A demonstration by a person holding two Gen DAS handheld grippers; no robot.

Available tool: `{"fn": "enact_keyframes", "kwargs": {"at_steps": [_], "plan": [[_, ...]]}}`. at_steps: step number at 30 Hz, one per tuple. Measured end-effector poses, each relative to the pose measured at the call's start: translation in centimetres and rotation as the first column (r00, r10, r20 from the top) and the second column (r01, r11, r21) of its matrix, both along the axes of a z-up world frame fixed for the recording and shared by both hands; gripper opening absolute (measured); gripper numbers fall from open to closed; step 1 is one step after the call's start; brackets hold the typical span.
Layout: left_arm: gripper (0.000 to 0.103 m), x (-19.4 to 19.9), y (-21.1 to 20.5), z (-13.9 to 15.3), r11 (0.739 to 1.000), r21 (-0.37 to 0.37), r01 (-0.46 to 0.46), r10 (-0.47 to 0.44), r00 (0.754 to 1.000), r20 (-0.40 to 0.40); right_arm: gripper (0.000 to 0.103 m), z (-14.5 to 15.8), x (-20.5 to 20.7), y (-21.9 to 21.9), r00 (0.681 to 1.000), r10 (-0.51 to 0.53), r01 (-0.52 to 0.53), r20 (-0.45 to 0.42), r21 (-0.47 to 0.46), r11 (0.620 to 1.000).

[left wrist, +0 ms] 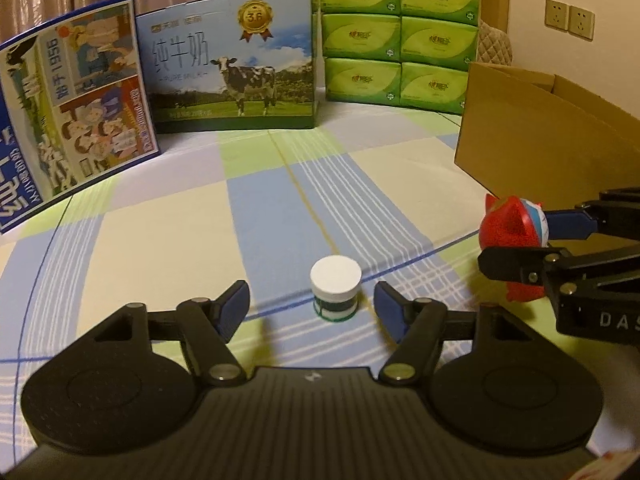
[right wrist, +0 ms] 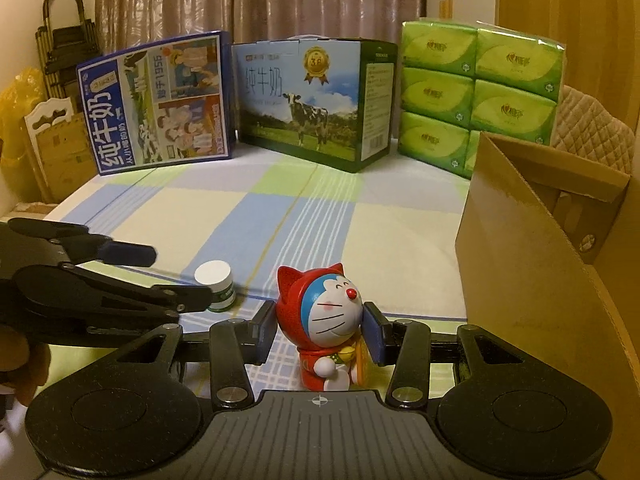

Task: Organize rigid objects
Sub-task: 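Grasp the small white-lidded jar with the left tool, then carry the jar with the left tool while the right tool carries the figure over the box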

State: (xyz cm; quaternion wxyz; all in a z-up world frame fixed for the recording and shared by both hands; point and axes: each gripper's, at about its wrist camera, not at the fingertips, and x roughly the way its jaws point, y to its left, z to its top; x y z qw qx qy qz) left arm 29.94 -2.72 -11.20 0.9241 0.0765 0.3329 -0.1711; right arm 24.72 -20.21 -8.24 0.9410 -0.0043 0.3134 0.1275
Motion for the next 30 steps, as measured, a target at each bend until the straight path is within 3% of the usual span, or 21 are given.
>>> {"fn": "enact_keyframes", "kwargs": {"at_steps": [6,15,18,30], "plan": [[0.05,0.7,-1.6,-0.9,0.999,0.02,0.037,-0.037,0.999,0.004,0.042,-0.1,0.5,0.2,1.0,-0.006,0.006,-0.002,0.004,1.0],[0.038,1.2,-1.5,-1.5,1.0,0.01,0.01,-0.01,1.0,-0.013,0.042,-0.1,0.8,-0.3,1.0,-0.023,0.024,-0.012,0.018,1.0],[0.025,1.3,-1.2,-1.5,1.0,-0.007,0.002,-0.002,1.0,-0.018,0.042,-0.1,0.8,-0.3,1.0,-0.022,0.023,-0.012,0.02,1.0],[0.025,0.9,-1.0,-0.7,0.999,-0.012,-0.038,0.037,0.999,-0.037,0.042,-0.3,0.8,-0.3,1.0,-0.022,0.022,-0.02,0.028,0.999]]}}
